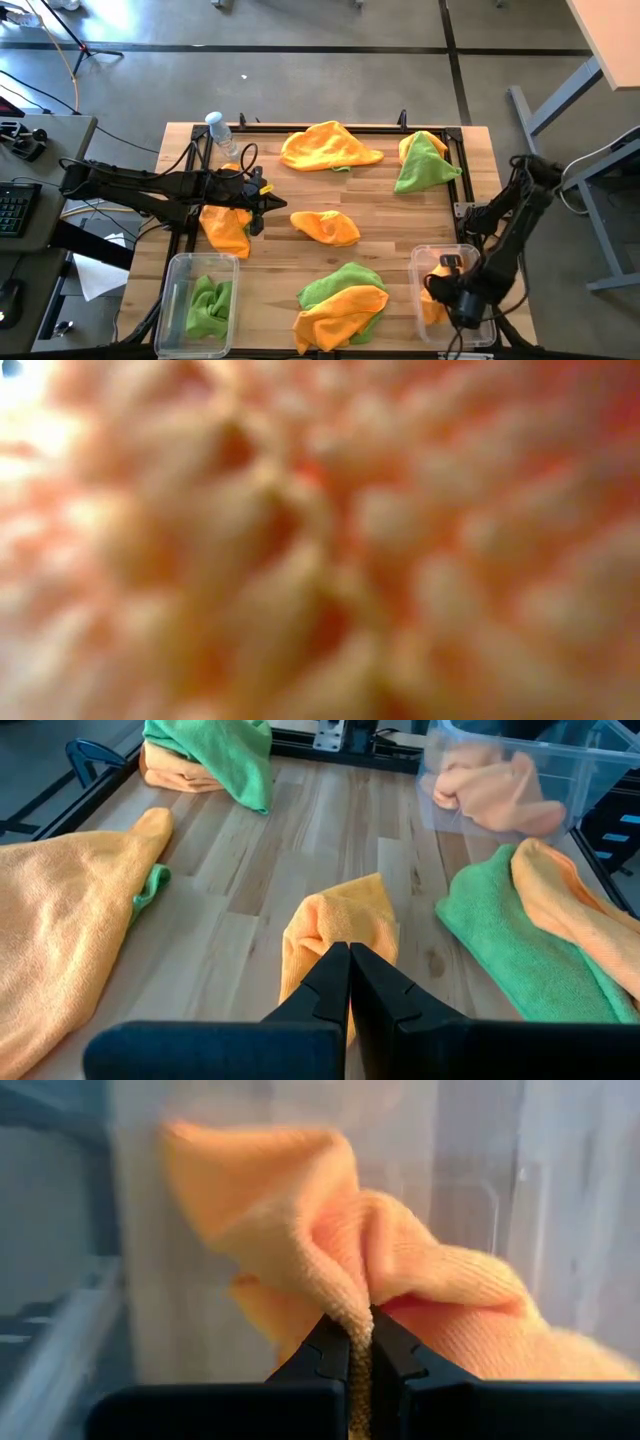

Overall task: Sort microfiber towel by color & place in baskets
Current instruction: Put the yellow towel into the right transparent bin

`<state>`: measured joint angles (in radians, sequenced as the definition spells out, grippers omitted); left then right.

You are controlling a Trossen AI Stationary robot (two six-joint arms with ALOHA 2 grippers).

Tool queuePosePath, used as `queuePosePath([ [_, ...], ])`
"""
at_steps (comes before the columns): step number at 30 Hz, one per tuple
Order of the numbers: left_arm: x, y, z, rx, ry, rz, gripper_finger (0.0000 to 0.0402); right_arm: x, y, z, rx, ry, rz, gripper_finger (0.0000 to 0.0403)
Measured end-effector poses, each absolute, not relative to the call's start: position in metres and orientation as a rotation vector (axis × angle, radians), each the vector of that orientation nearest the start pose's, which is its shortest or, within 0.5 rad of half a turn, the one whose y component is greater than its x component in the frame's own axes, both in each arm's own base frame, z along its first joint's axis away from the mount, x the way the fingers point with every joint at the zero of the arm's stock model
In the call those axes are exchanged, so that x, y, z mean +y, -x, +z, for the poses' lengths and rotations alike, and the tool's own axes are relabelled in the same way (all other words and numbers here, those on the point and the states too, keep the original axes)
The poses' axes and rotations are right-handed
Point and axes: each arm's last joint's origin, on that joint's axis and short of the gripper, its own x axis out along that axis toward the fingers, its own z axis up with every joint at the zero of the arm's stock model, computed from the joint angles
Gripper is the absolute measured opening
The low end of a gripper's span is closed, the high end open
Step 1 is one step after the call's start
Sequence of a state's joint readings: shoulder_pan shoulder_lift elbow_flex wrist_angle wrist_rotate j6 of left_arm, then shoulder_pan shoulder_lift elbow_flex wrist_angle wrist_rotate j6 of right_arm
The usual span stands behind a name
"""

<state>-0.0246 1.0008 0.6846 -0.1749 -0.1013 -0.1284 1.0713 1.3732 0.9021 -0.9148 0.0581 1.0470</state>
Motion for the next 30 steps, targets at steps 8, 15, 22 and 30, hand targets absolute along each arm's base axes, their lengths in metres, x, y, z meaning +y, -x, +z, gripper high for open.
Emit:
queuePosePath([
  [8, -0.002, -0.214, 0.261, 0.485, 0.096, 0.107, 0.0000, 0.190, -0.105, 0.162, 1.463, -0.142, 0.131, 0.0001],
  [15, -0.002, -0.214, 0.261, 0.485, 0.096, 0.107, 0.0000, 0.185, -0.101, 0.148, 1.481, -0.157, 0.145, 0.0022],
  [22, -0.002, -0.214, 0.261, 0.486, 0.097, 0.106, 0.0000, 0.187, -0.103, 0.154, 1.480, -0.141, 0.158, 0.0063],
  [30, -0.002, -0.214, 0.260, 0.495, 0.096, 0.106, 0.0000, 0.198, -0.108, 0.193, 1.515, -0.148, 0.115, 0.0116],
])
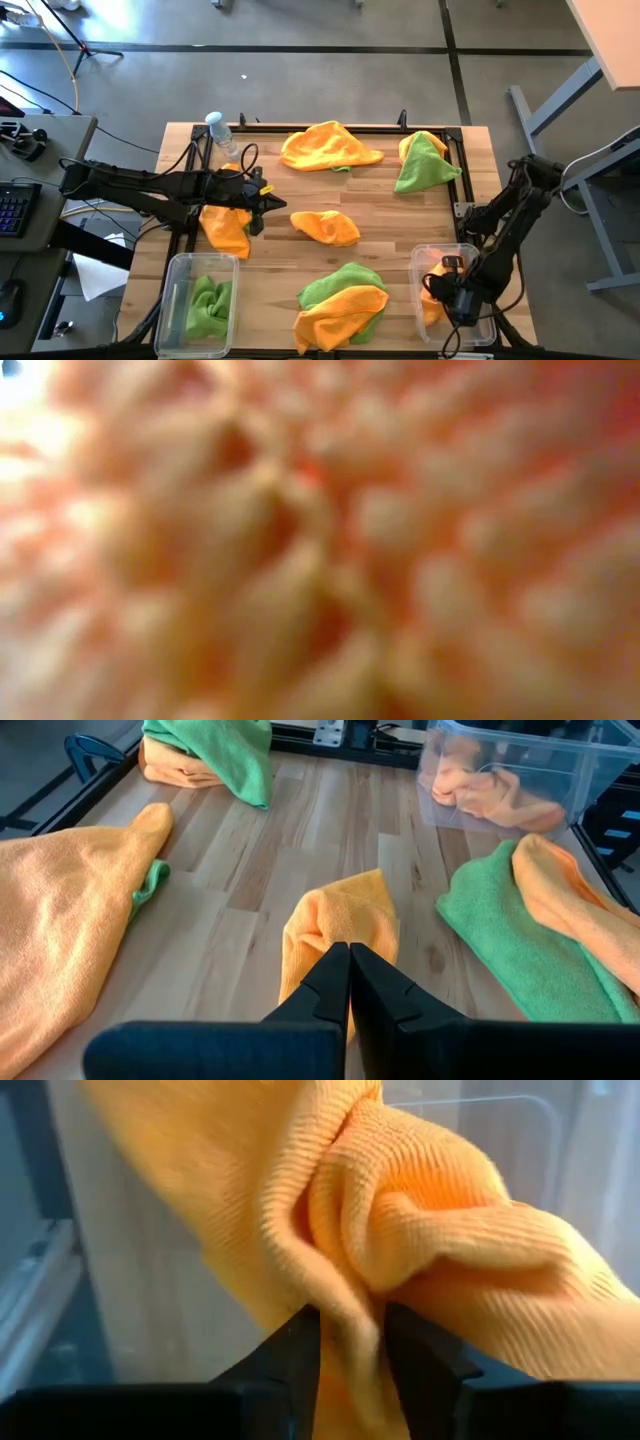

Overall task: Sort microfiber towel by color & place in baskets
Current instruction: Put the yellow towel into the right transparent bin

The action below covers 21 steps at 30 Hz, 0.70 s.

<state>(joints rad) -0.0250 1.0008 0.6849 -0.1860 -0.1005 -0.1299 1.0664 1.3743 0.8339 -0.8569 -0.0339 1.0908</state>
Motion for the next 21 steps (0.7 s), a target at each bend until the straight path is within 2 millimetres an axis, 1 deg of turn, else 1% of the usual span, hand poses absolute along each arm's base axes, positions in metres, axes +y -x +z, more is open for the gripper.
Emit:
queuePosePath([
  [6, -0.002, -0.214, 0.260, 0.497, 0.096, 0.107, 0.0000, 0.203, -0.113, 0.241, 1.481, -0.103, 0.063, 0.0135],
  [9, -0.002, -0.214, 0.260, 0.496, 0.096, 0.107, 0.0000, 0.202, -0.114, 0.264, 1.444, -0.072, 0.027, 0.0132],
  [11, -0.002, -0.214, 0.260, 0.496, 0.106, 0.109, 0.0000, 0.200, -0.115, 0.275, 1.409, -0.057, -0.008, 0.0119],
  [13, -0.002, -0.214, 0.260, 0.495, 0.122, 0.112, 0.0000, 0.198, -0.115, 0.282, 1.377, -0.047, -0.047, 0.0093],
  [17, -0.003, -0.214, 0.260, 0.494, 0.148, 0.118, 0.0000, 0.194, -0.115, 0.287, 1.319, -0.014, -0.051, 0.0016],
  [18, -0.003, -0.214, 0.260, 0.494, 0.149, 0.118, 0.0000, 0.193, -0.114, 0.288, 1.307, -0.019, -0.056, 0.0009],
  [21, -0.002, -0.214, 0.260, 0.492, 0.166, 0.123, 0.0000, 0.188, -0.115, 0.292, 1.193, -0.037, -0.120, 0.0019],
])
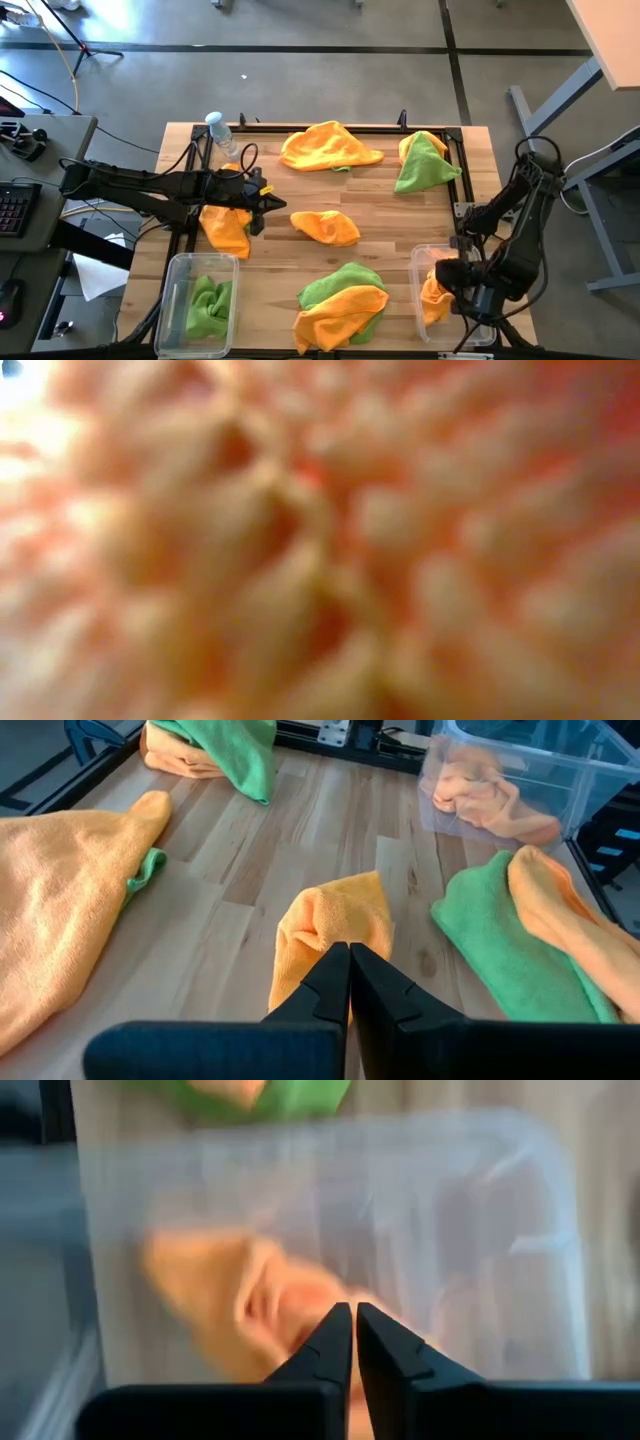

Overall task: Sort microfiber towel by color & place in baskets
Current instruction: Put the yellow towel into the right transparent bin

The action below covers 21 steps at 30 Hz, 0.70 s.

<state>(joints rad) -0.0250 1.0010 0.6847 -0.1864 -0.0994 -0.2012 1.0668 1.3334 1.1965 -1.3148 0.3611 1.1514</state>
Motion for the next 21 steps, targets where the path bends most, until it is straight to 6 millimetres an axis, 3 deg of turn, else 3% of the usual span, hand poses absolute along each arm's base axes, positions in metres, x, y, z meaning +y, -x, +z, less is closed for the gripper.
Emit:
queuePosePath([
  [8, -0.002, -0.214, 0.260, 0.488, 0.173, 0.125, 0.0000, 0.153, -0.108, 0.324, 0.762, 0.003, -0.232, 0.0003],
  [16, -0.002, -0.214, 0.261, 0.485, 0.168, 0.143, 0.0000, 0.099, -0.086, 0.352, 0.554, -0.018, -0.327, 0.0001],
  [21, 0.001, -0.215, 0.263, 0.453, 0.148, 0.224, 0.0000, 0.077, -0.082, 0.361, 0.444, -0.044, -0.396, 0.0000],
])
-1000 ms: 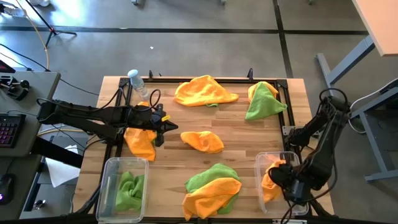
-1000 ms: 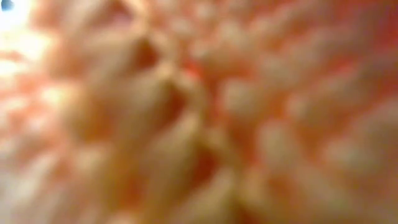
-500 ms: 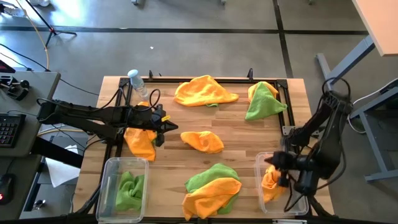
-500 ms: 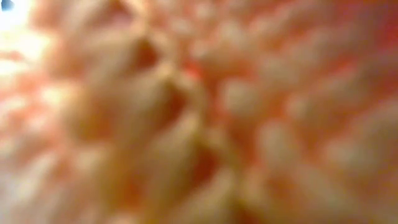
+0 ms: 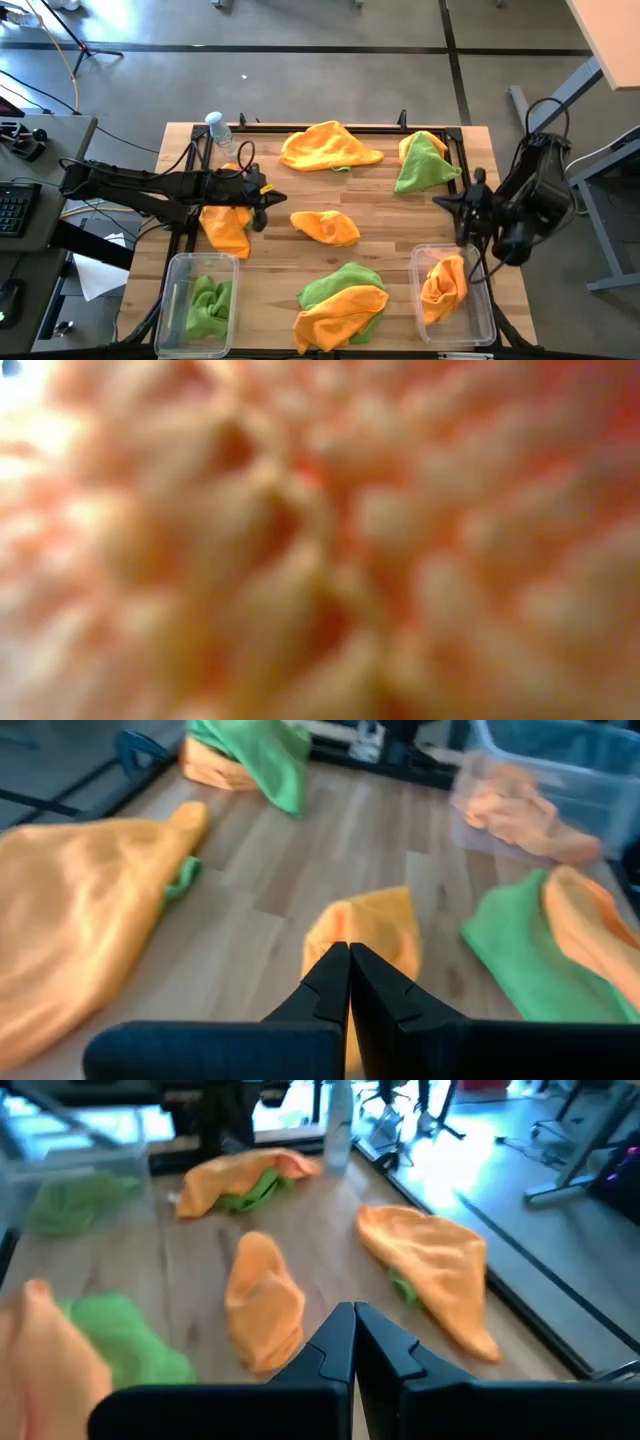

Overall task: Sort microfiber towel by color & place in baskets
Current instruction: Put the yellow towel into the right transparent bin

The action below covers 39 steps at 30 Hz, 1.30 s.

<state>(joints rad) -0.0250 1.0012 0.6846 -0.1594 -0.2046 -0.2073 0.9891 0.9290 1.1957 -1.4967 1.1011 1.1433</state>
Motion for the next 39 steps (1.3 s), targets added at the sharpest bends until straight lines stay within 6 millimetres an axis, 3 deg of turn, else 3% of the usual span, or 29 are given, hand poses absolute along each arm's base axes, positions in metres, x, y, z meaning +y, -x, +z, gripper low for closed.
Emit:
queuePosePath([
  [4, 0.003, -0.216, 0.267, 0.391, 0.131, 0.300, 0.0000, 0.071, -0.083, 0.353, 0.435, -0.076, -0.435, 0.0000],
  [11, 0.008, -0.230, 0.276, 0.245, 0.057, 0.393, 0.0002, 0.075, -0.099, 0.285, 0.340, -0.253, -0.460, 0.0000],
  [15, 0.018, -0.245, 0.271, 0.267, 0.037, 0.439, 0.0025, 0.069, -0.107, 0.266, 0.257, -0.327, -0.484, 0.0000],
  [25, 0.080, -0.308, 0.286, 0.345, 0.068, 0.569, 0.0104, 0.039, -0.126, 0.277, 0.216, -0.313, -0.410, 0.0000],
  [32, 0.125, -0.352, 0.281, 0.593, 0.083, 0.595, 0.0099, 0.019, -0.141, 0.276, 0.281, -0.297, -0.349, 0.0000],
  [39, 0.161, -0.366, 0.255, 0.916, 0.177, 0.606, 0.0092, 0.007, -0.149, 0.271, 0.311, -0.296, -0.431, 0.0000],
])
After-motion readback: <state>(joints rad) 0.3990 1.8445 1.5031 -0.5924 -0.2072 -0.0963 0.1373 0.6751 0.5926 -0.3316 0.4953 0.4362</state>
